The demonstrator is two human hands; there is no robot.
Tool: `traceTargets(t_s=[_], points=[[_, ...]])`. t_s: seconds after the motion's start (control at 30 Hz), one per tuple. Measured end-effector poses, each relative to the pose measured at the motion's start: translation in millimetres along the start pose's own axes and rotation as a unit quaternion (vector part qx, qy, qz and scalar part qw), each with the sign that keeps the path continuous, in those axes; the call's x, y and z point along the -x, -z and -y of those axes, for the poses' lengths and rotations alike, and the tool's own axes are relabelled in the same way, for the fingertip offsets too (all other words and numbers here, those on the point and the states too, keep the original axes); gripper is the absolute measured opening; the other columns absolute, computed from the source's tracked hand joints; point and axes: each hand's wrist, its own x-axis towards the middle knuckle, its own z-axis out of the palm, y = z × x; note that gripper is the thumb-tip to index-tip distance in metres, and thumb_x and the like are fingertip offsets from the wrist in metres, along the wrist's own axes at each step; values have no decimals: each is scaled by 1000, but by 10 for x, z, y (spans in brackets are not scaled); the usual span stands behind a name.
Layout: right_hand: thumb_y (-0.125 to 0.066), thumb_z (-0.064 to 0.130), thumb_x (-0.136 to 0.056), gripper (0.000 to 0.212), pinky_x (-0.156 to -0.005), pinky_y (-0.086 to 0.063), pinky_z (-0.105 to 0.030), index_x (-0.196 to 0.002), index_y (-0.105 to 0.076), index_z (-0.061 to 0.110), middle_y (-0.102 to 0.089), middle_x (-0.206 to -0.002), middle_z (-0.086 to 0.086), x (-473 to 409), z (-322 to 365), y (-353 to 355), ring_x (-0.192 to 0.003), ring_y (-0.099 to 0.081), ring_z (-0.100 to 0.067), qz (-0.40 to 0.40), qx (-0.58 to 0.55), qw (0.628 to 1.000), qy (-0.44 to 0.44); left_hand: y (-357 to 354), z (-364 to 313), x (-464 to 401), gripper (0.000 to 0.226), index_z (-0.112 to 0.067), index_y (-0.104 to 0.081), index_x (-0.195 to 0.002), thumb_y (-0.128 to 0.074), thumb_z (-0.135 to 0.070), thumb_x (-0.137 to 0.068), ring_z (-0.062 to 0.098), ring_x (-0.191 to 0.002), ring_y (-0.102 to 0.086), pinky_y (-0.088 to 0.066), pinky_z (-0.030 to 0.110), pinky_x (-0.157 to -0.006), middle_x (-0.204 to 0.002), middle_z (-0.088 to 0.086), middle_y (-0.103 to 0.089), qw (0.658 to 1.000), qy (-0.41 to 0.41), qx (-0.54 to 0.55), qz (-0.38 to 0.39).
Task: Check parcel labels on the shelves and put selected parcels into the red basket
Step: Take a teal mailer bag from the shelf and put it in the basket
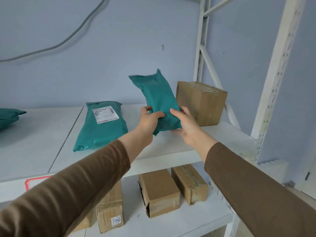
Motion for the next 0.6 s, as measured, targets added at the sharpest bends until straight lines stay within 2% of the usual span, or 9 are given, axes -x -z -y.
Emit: traceTargets(t_s=[0.1,0.2,0.23,0.33,0.37,0.43,0.5,0.6], points=[[-70,17,-95,34,-89,-60,-44,-127,-60,17,-72,-120,-3,285,151,283,-103,-72,-20,58,-13,997,56,-64,34,404,48,-16,-41,-129,-71,-18,-92,26,-111,-69,-59,43,-82,-131,10,-65,993,-17,113,14],[-69,16,-95,26,-85,-56,-38,-119,-68,22,-72,-114,-1,573,275,619,-100,-68,-17,110,39,991,72,-112,100,859,78,-14,-48,-144,-84,-39,-80,27,-125,-67,-64,44,-86,-142,9,-64,977,17,209,37],[-68,16,-95,25,-83,-54,-34,-119,-69,22,-73,-112,-1,662,296,736,-100,-67,-17,119,47,989,69,-150,132,1019,74,-17,-52,-145,-84,-40,-82,27,-127,-66,-63,45,-91,-142,8,-65,973,24,224,47],[-66,15,-96,20,-79,-52,-26,-114,-70,20,-73,-108,0,960,360,1030,-98,-67,-14,132,49,988,69,-342,269,1501,39,-23,-66,-131,-73,-33,-94,25,-125,-66,-53,51,-107,-135,5,-69,970,45,231,63],[-65,15,-96,17,-77,-51,-25,-111,-71,21,-73,-106,0,1051,375,1111,-96,-67,-13,137,45,987,71,-411,321,1627,38,-23,-66,-130,-74,-30,-94,24,-124,-67,-53,51,-108,-135,4,-69,970,46,231,59],[-65,15,-97,20,-82,-51,-26,-115,-70,22,-72,-113,0,1197,372,1236,-100,-67,-13,134,43,987,73,-553,403,1820,54,-23,-58,-138,-80,-25,-89,22,-124,-68,-55,49,-104,-137,2,-69,971,19,235,41],[-65,20,-97,32,-97,-50,-34,-128,-64,28,-65,-133,3,1317,349,1328,-117,-62,-13,109,50,990,71,-648,455,1934,69,-24,-47,-143,-84,-17,-85,16,-122,-68,-57,44,-102,-136,-1,-68,980,-58,192,-5],[-64,32,-99,47,-114,-41,-49,-144,-50,33,-46,-154,5,1503,289,1447,-138,-47,-20,90,53,994,7,-649,508,1976,80,-24,-40,-141,-86,-8,-78,8,-118,-64,-55,32,-99,-133,-5,-63,974,-219,-19,-53]])
